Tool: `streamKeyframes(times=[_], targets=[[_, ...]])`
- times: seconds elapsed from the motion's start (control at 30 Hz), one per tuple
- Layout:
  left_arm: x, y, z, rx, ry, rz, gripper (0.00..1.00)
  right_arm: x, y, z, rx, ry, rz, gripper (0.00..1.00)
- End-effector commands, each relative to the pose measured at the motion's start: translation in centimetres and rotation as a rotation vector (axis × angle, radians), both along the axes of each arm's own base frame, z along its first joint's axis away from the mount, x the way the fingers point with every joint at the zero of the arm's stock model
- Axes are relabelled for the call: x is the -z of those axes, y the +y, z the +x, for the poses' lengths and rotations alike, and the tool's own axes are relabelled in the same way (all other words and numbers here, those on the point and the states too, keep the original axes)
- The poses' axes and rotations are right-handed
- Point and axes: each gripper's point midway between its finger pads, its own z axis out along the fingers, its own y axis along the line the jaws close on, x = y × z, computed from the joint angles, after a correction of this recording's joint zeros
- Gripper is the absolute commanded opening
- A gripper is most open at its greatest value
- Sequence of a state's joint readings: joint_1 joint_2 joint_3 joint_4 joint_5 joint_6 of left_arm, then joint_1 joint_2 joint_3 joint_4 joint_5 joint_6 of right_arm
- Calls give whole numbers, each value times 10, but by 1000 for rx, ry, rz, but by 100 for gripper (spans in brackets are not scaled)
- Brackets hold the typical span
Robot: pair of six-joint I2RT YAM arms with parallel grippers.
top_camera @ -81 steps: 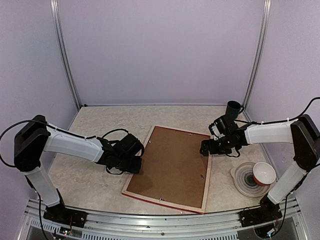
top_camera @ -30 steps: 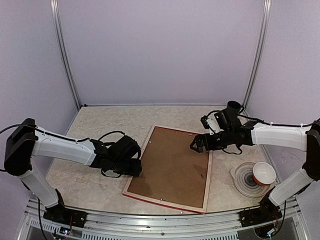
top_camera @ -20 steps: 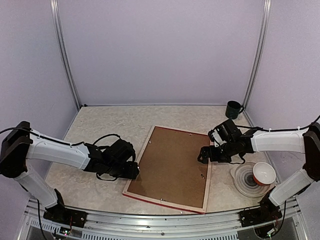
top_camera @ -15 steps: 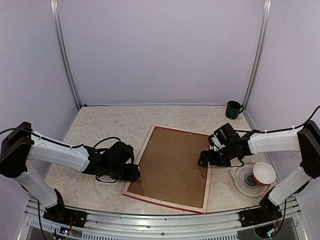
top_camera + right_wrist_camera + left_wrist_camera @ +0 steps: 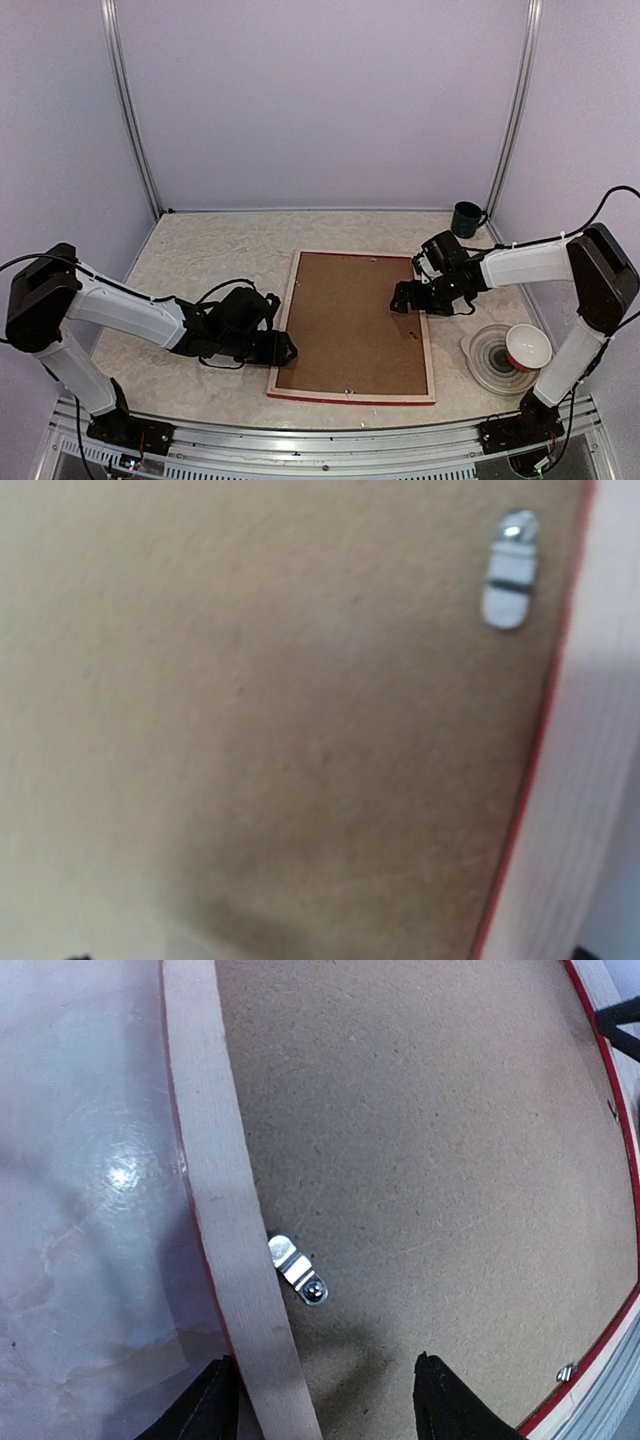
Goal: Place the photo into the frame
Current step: Press the fastener onto the backboard.
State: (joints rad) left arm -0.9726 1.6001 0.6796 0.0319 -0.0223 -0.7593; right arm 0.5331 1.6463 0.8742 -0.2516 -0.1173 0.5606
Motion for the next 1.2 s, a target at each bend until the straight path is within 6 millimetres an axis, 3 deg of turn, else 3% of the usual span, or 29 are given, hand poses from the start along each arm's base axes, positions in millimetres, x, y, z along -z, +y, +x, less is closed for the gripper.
streamKeyframes(times=[0.0,0.13,0.33,0.47,0.63,0.8,0.9,1.0,1.17], targets=[[-19,-44,-10,107,0,-137,59,-7,5,35,-13,-58,16,99],[-27,-45,-8,96,-22,-149,59,-19,-13,55,20,-111,-103,99],[-53,-24,7,24,-125,-132,65,-67,-17,53,9,-210,-152,99],[-55,0,23,-72,-140,-90,66,-96,18,39,-112,-297,-134,99],[-40,16,33,-133,-120,-52,65,-99,83,13,-309,-346,-55,97],[-25,24,33,-153,-99,-28,61,-105,154,-23,-527,-364,105,76],[-14,28,32,-162,-79,-6,55,-106,192,-44,-643,-337,182,52],[-5,30,29,-165,-64,3,48,-94,217,-53,-693,-289,205,29],[3,29,26,-167,-45,-11,47,-58,242,-60,-738,-182,207,12]])
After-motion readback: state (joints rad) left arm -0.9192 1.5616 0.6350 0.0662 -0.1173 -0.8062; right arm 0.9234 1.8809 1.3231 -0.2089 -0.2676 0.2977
